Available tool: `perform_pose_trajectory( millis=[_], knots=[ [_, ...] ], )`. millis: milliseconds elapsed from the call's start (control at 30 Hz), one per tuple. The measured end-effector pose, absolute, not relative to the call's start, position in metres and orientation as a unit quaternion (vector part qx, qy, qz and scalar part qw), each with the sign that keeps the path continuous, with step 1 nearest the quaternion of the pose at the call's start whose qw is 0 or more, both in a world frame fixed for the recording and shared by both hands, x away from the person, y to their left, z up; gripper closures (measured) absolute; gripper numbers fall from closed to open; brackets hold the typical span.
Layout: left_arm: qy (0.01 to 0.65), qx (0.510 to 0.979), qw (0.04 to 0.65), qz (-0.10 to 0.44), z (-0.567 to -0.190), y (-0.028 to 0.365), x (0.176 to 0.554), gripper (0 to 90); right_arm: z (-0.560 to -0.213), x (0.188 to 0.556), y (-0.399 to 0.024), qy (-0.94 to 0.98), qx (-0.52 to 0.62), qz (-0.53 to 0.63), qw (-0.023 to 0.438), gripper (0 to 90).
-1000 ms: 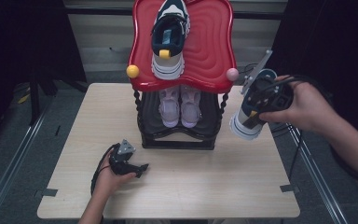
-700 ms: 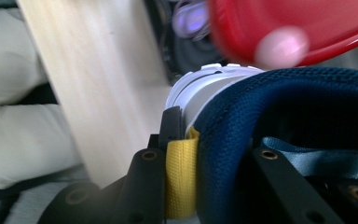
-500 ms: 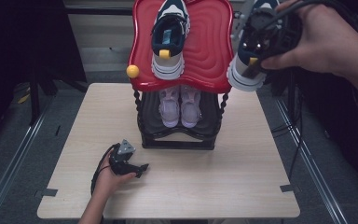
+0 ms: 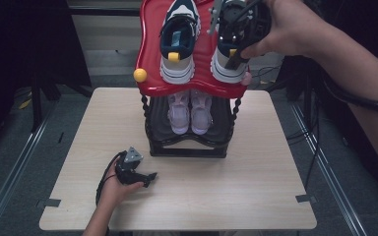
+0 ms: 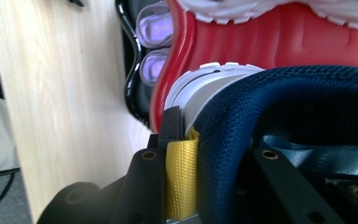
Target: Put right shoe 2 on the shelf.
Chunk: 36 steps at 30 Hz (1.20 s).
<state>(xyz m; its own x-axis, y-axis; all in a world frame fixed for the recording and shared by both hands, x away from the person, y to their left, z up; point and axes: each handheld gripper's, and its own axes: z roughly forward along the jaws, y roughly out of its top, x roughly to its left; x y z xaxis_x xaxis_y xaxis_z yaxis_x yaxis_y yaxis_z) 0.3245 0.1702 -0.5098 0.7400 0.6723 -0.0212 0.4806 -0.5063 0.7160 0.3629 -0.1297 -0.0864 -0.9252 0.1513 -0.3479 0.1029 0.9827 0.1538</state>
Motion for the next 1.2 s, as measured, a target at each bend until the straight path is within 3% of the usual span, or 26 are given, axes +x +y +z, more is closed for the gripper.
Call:
perform_pose_trajectory(
  millis=[600, 1200],
  knots=[
    [0.337, 0.858, 0.365, 0.130, -0.510, 0.170, 0.326, 8.1, -0.104, 0.397, -0.122, 0.983, 0.035, 0.053, 0.173, 73.4],
    [0.336, 0.859, 0.364, 0.132, -0.510, 0.170, 0.326, 7.6, -0.107, 0.401, -0.114, 0.985, 0.025, 0.048, 0.167, 72.5]
  ],
)
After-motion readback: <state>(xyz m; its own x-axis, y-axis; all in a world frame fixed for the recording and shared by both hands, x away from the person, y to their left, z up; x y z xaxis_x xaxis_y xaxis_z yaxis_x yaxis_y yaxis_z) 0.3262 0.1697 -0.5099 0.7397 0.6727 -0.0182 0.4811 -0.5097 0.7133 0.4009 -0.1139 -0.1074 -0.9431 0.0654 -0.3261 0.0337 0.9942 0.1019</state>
